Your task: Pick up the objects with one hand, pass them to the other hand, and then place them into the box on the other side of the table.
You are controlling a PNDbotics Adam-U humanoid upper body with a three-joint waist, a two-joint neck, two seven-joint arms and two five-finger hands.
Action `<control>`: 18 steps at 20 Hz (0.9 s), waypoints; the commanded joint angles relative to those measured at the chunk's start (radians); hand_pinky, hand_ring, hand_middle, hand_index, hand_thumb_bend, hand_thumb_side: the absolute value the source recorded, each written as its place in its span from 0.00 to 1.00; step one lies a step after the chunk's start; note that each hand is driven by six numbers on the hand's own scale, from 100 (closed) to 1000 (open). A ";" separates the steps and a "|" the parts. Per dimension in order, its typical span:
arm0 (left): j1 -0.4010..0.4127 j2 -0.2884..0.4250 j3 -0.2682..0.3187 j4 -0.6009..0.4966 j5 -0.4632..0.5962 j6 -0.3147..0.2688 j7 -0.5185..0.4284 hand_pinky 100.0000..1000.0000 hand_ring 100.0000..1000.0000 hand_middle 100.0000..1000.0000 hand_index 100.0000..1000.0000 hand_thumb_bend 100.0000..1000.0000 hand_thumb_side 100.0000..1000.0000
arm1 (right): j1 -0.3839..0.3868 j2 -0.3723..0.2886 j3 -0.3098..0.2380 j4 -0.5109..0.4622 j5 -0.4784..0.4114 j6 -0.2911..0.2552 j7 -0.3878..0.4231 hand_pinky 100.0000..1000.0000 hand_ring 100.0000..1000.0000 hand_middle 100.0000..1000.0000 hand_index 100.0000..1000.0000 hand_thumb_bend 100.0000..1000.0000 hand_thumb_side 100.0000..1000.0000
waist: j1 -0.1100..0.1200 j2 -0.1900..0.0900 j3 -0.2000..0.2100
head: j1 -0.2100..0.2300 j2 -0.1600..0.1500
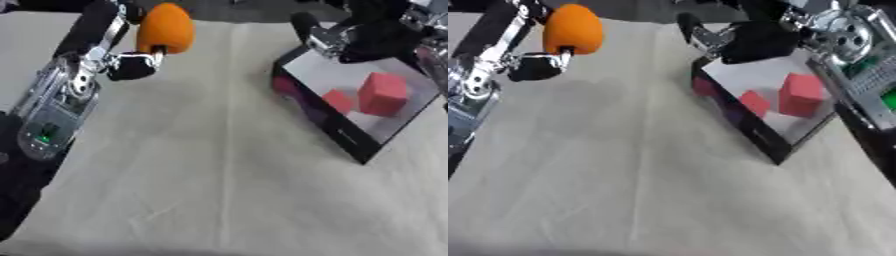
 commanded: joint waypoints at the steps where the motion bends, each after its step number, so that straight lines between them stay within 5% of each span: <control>1: -0.024 -0.009 0.000 -0.007 -0.004 -0.012 0.010 0.75 0.68 0.55 0.44 0.00 0.06 | -0.025 -0.006 0.005 -0.001 0.022 -0.007 0.024 0.95 1.00 1.00 1.00 0.00 0.22 | -0.013 -0.032 0.003 | -0.008 -0.001; 18: -0.042 -0.089 -0.049 -0.011 0.025 -0.073 0.024 0.75 0.67 0.54 0.44 0.00 0.08 | -0.067 0.027 0.053 0.097 0.159 -0.091 0.123 0.95 1.00 1.00 1.00 0.00 0.15 | -0.018 -0.022 0.021 | -0.047 -0.005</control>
